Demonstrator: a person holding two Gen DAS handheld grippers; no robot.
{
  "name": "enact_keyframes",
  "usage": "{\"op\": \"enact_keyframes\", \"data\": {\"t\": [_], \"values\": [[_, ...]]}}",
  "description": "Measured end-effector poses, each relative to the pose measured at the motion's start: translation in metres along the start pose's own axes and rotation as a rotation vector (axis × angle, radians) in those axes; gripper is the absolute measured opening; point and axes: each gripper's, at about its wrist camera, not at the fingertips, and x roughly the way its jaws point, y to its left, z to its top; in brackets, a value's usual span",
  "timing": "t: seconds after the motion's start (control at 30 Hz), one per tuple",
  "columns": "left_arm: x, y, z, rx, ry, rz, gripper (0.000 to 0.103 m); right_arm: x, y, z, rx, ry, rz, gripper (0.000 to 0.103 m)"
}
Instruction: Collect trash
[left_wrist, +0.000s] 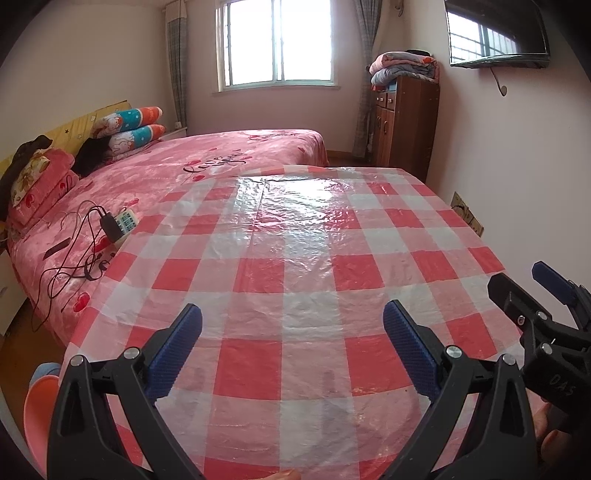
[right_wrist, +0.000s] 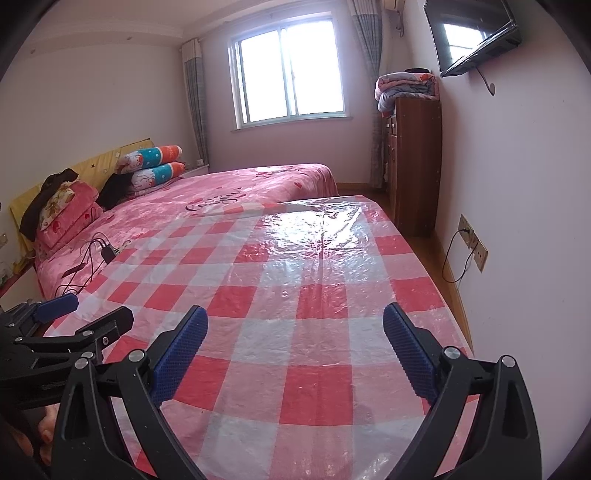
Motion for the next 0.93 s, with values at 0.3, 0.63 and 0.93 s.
{"op": "enact_keyframes", "data": {"t": [0.3,0.63,0.93], "values": [[0.008,0.003,-0.002,-0.006,0.013,-0.003,0.099,0.003,0.004,-0.001,-0.007,0.015,0.003,0.095],[0.026,0.013,-0.004,-0.054,0.053,-0.042,0.099,0.013,0.003,-0.001,0.005,0.048,0.007,0.095],[0.079,0.022,-0.009,-0.114,0.229,0.011,0.099,0.056,0.002,-0.005,0.008,0.222,-0.051,0.095]]}}
